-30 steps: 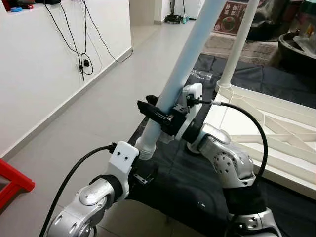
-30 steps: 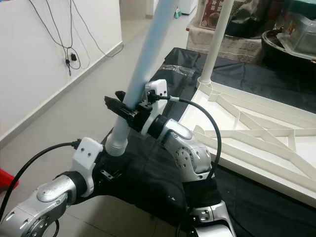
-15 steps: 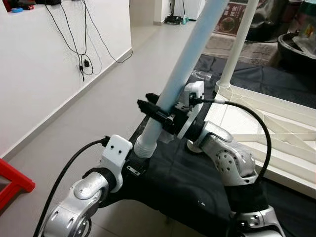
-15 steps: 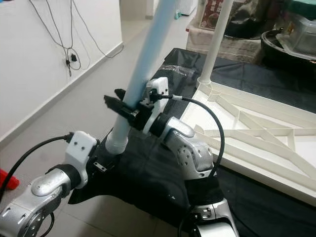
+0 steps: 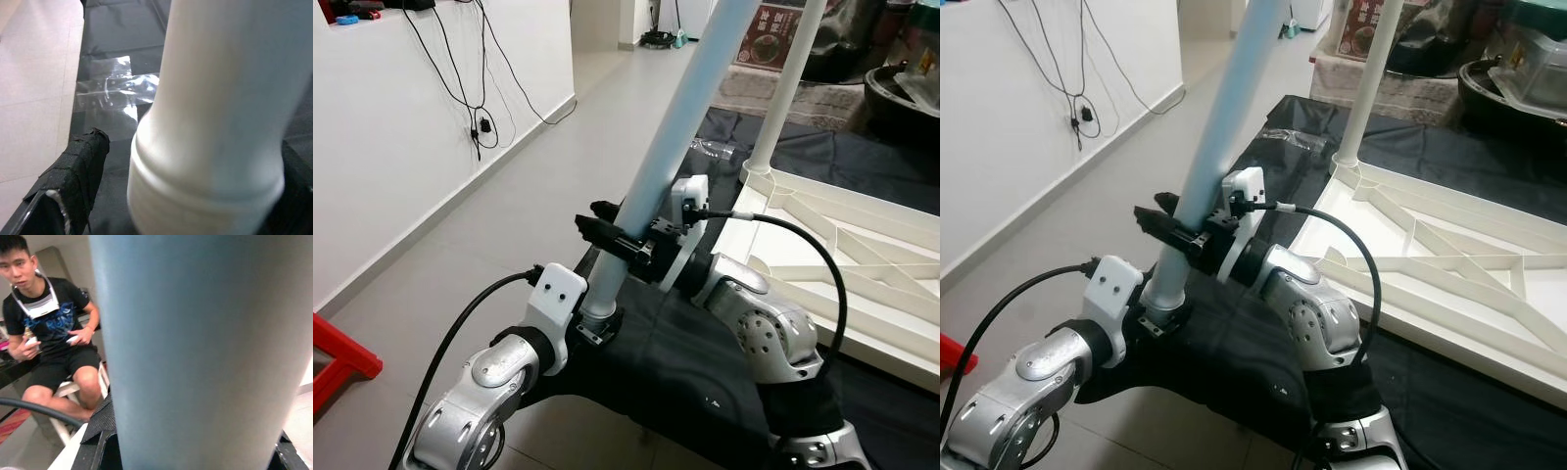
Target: Building children table
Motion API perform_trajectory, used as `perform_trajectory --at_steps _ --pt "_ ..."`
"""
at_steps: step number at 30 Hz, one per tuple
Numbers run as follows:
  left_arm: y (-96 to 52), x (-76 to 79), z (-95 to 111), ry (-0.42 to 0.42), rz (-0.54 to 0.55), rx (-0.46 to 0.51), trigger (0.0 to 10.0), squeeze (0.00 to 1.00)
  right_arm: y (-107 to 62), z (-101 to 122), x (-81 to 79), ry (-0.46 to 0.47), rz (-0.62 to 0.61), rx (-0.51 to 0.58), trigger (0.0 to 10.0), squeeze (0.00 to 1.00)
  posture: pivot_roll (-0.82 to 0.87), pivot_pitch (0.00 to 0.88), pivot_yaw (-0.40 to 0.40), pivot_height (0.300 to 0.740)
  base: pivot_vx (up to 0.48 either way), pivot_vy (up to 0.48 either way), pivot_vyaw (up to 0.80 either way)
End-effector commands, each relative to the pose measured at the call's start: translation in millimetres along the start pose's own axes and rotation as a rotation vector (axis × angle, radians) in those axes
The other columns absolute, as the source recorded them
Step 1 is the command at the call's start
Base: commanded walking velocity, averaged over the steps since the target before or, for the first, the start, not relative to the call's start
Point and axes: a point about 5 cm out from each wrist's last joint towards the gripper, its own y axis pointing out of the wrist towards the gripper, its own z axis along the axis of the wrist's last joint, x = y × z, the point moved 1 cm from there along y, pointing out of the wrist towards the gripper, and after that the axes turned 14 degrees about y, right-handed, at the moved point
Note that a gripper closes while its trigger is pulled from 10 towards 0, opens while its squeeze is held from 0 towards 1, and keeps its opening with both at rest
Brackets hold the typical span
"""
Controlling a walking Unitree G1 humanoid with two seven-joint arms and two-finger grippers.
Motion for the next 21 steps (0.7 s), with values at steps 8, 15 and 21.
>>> perform_trajectory --at_steps 8,15,21 --pt "0.8 5.6 -1.3 0.007 -0.027 0.017 0.0 0.00 0.3 0.5 -7.7 0.011 0.038 0.001 10.0 0.00 0.15 0.098 -0.040 0.740 0.000 0.000 0.00" --pt "0.6 9.1 -1.1 0.002 -0.047 0.026 10.0 0.00 -0.1 -2.4 -7.5 0.004 0.039 -0.017 10.0 0.51 0.14 0.093 -0.041 0.740 0.000 0.000 0.00" --pt "-2.0 13.3 -2.0 -0.010 -0.084 0.030 10.0 0.00 -2.2 -4.2 -6.5 -0.006 0.045 -0.039 10.0 1.00 0.14 0.087 -0.039 0.740 0.000 0.000 0.00"
